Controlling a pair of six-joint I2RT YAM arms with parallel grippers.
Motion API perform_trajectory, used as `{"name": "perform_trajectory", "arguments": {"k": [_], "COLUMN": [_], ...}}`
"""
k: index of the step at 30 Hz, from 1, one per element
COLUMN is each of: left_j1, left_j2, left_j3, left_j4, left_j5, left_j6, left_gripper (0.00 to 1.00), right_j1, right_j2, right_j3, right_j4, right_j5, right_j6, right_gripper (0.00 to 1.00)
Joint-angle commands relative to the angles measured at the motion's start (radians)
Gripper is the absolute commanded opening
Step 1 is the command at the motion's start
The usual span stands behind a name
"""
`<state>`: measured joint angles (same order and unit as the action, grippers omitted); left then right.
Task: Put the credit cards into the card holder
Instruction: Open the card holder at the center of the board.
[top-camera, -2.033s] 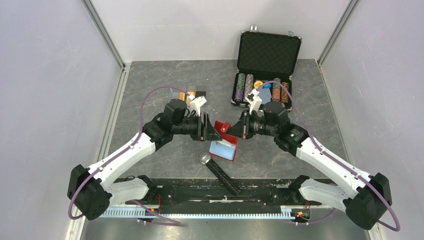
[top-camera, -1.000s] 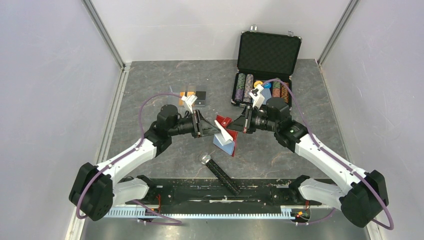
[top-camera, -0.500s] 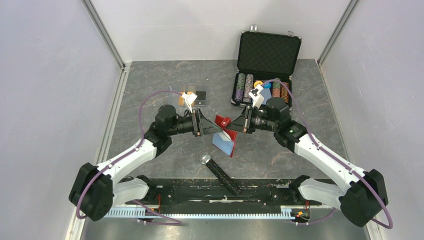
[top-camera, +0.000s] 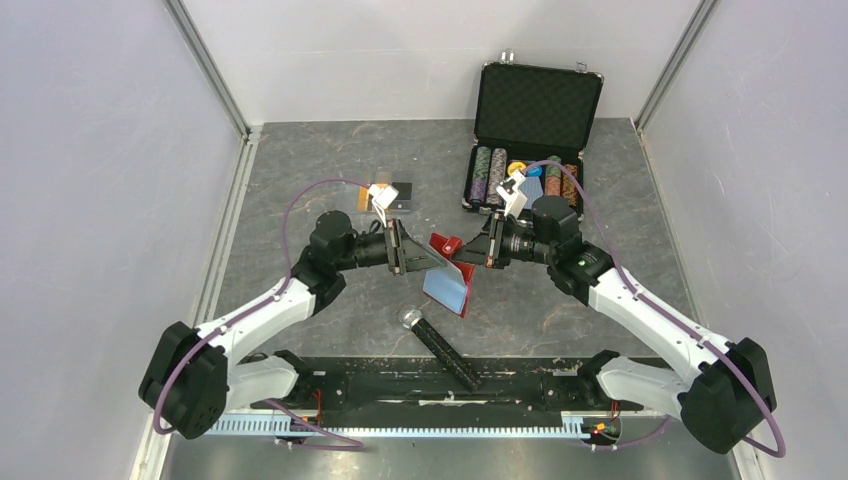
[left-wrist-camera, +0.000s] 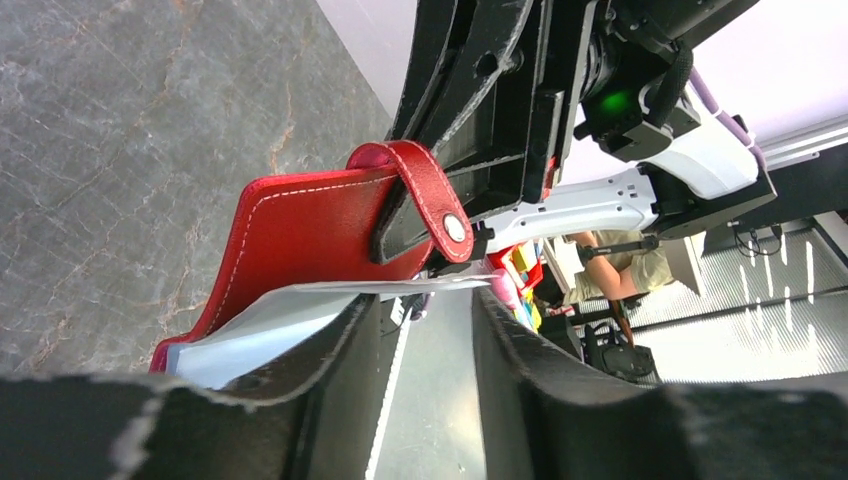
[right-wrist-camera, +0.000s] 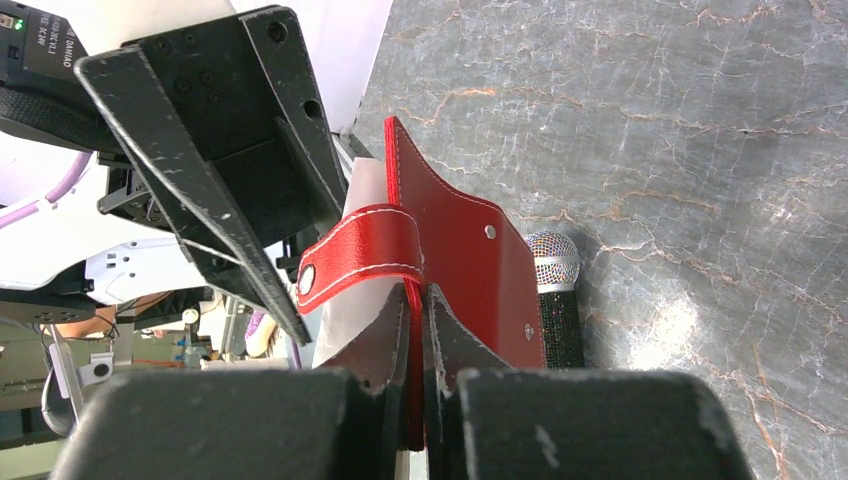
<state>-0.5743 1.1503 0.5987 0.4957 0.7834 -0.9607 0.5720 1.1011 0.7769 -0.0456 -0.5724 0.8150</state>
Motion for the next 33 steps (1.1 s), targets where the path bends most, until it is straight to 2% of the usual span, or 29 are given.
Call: {"name": "perform_trajectory", "arguments": {"k": [1, 4, 6, 8, 10, 12, 15, 19, 21, 23, 27, 29, 30, 33], "left_j1": [-0.013, -0.023, -0.03, -0.033, -0.034, -0.034, -0.034, -0.033, -0.034, -0.033, -0.033, -0.033, -0.033, -0.033], "left_j2": [0.014, 0.025, 0.031, 0.03, 0.026, 0.02, 0.013, 0.008, 0.012, 0.021, 0.027, 0.018, 0.013, 0.001], "left_j3": [0.018, 0.012, 0.011, 0.013, 0.028, 0.036, 0.049, 0.061, 0.069, 0.088, 0.127, 0.143, 0.15, 0.155], "left_j4": [-0.027, -0.065, -0.103, -0.154, -0.225, -0.259, -0.278, -0.243, -0.237, -0.284, -0.368, -0.386, -0.388, -0.354], "left_j5": [0.038, 0.034, 0.021, -0.009, -0.056, -0.085, -0.101, -0.068, -0.05, -0.058, -0.099, -0.125, -0.126, -0.089], "left_j6": [0.062, 0.104, 0.14, 0.179, 0.225, 0.251, 0.265, 0.247, 0.25, 0.279, 0.315, 0.315, 0.314, 0.298], "left_gripper": [0.39, 0.26, 0.22, 0.27, 0.38, 0.54, 0.65, 0.66, 0.61, 0.52, 0.5, 0.58, 0.65, 0.75], "right_j1": [-0.001, -0.001, -0.001, -0.001, -0.001, -0.001, -0.001, -0.001, -0.002, -0.001, -0.001, -0.001, -0.001, -0.001], "right_j2": [-0.004, -0.006, -0.004, -0.004, -0.003, -0.004, -0.009, -0.008, -0.008, -0.009, -0.004, -0.002, -0.002, -0.007], "right_j3": [0.006, 0.01, 0.011, 0.013, 0.015, 0.013, 0.01, 0.006, 0.005, 0.007, 0.008, 0.004, 0.002, -0.001], "right_j4": [0.038, 0.037, 0.037, 0.038, 0.038, 0.038, 0.038, 0.038, 0.038, 0.038, 0.038, 0.038, 0.038, 0.038], "right_j5": [-0.027, -0.028, -0.03, -0.033, -0.041, -0.044, -0.043, -0.044, -0.047, -0.048, -0.054, -0.055, -0.055, -0.054], "right_j6": [0.008, 0.01, 0.01, 0.01, 0.01, 0.009, 0.005, 0.003, 0.001, 0.001, -0.003, -0.004, -0.006, -0.005], "right_gripper": [0.0, 0.0, 0.0, 0.0, 0.0, 0.0, 0.0, 0.0, 0.0, 0.0, 0.0, 0.0, 0.0, 0.0]}}
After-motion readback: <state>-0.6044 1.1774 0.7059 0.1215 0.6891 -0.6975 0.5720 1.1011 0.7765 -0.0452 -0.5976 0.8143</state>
